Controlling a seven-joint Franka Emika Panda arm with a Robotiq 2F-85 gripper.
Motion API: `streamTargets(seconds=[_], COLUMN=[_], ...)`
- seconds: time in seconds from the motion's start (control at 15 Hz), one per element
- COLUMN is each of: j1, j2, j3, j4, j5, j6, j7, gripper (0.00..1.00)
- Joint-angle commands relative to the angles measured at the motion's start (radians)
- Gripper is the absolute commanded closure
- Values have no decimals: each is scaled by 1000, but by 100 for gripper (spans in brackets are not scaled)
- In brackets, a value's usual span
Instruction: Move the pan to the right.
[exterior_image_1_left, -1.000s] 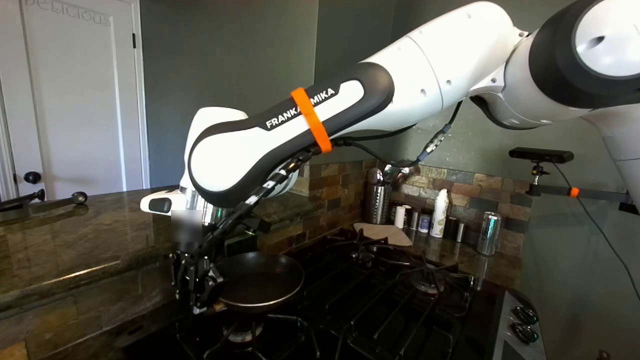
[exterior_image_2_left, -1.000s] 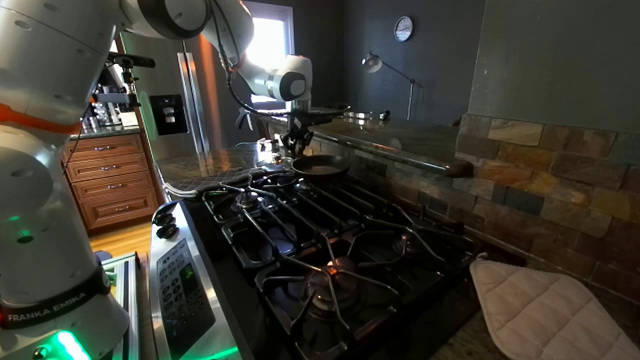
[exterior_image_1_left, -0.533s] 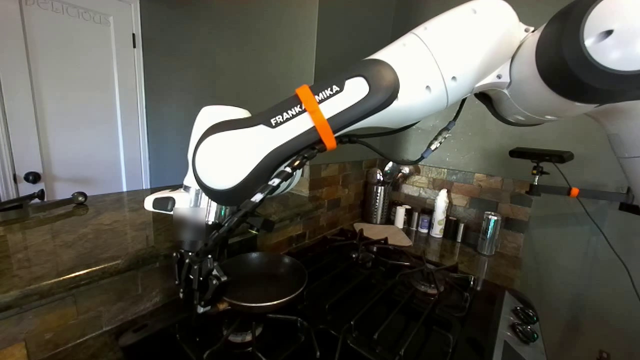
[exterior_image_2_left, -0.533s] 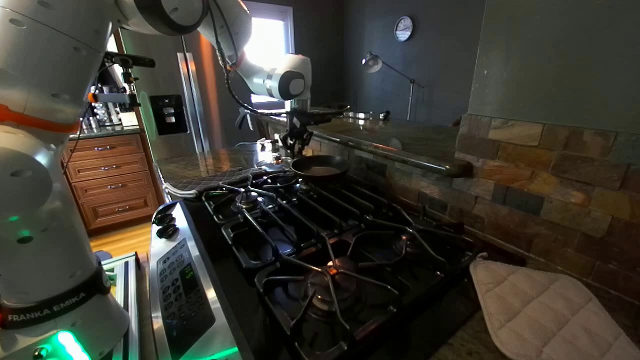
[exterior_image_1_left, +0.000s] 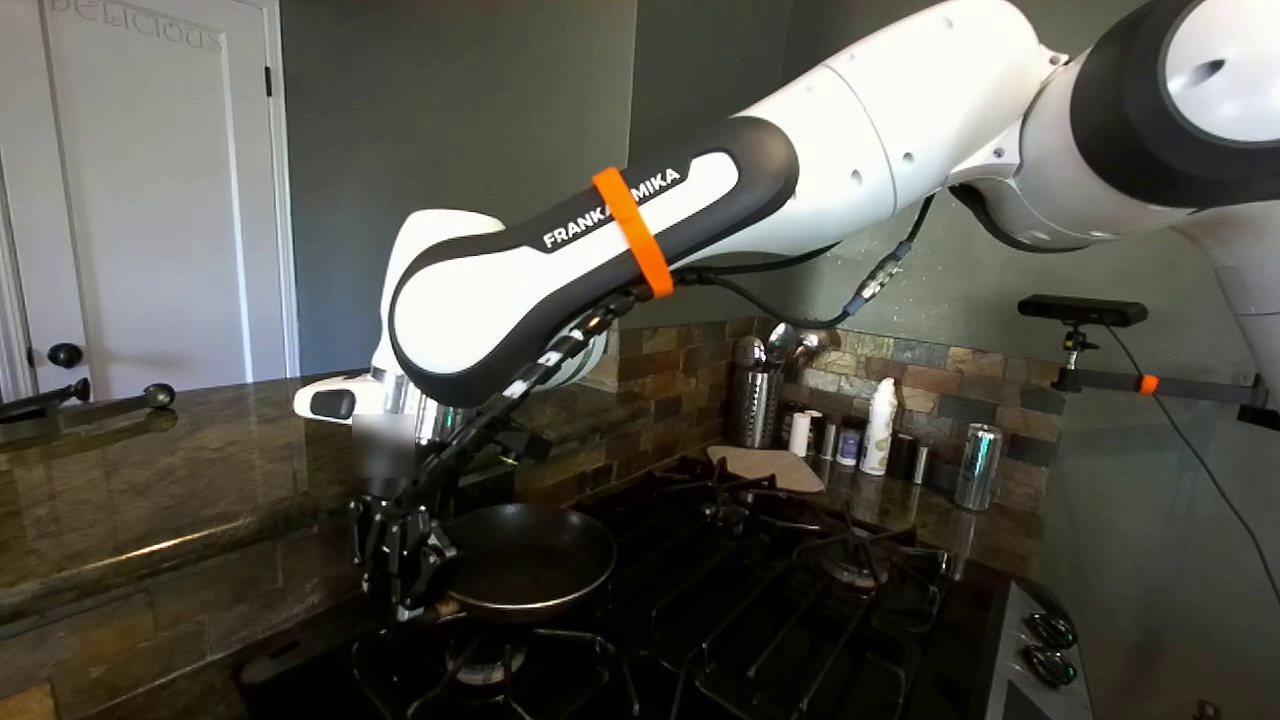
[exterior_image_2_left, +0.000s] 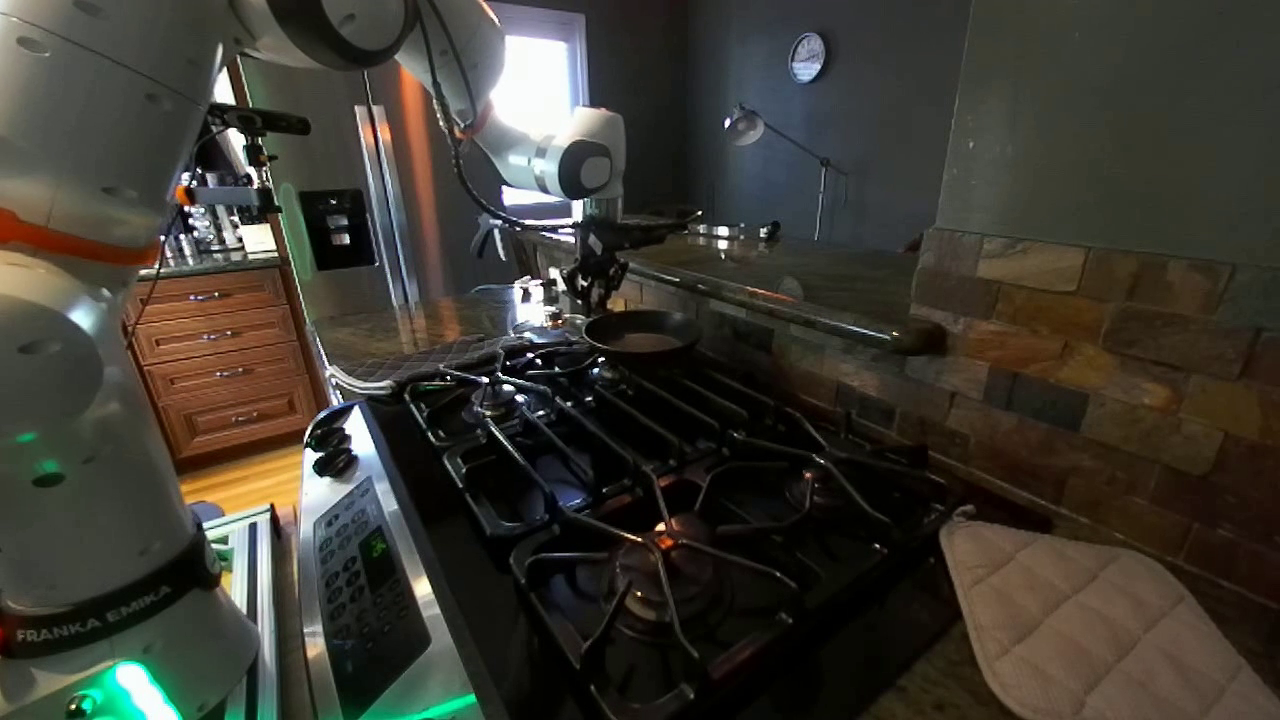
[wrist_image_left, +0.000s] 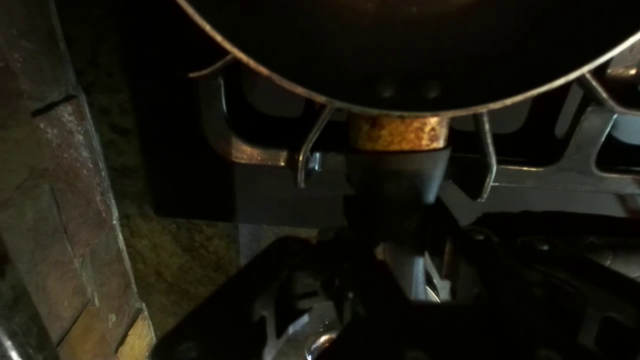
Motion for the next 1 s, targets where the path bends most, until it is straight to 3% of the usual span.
streamTargets(seconds=[0.0, 0.6, 0.87, 0.93], j1=[-19, -43, -65, -49], j2=[-43, -132, -178, -119], j3=[-3, -27, -40, -37], j4=[-52, -193, -284, -198], j5=[21, 20, 24, 10], j6=[20, 64, 183, 122], j7=[-17, 34, 20, 22], gripper=[91, 91, 91, 91])
